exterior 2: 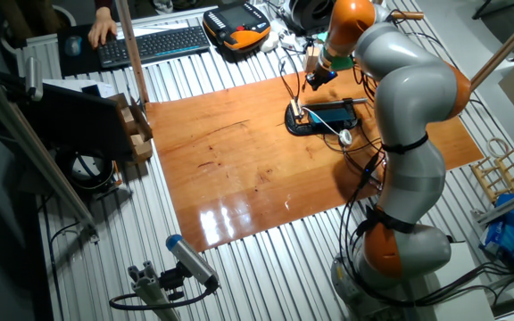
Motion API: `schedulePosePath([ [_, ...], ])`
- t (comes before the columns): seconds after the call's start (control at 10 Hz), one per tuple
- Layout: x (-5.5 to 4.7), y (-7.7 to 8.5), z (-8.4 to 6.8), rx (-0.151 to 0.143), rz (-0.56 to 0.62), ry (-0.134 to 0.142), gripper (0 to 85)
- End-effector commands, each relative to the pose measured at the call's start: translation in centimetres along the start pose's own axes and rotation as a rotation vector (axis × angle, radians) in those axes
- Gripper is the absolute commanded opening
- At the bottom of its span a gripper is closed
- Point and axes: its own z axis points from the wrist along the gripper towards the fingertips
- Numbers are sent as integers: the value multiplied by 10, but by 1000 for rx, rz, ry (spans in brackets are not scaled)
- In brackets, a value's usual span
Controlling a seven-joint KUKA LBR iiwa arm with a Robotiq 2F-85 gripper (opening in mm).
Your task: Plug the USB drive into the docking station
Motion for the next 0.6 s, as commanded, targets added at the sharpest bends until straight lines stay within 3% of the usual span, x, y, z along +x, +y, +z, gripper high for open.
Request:
schedulePosePath([
  [0.0, -4, -3, 2, -4, 0, -2, 0],
  [0.5, -25, -6, 14, -1, 47, -18, 0],
])
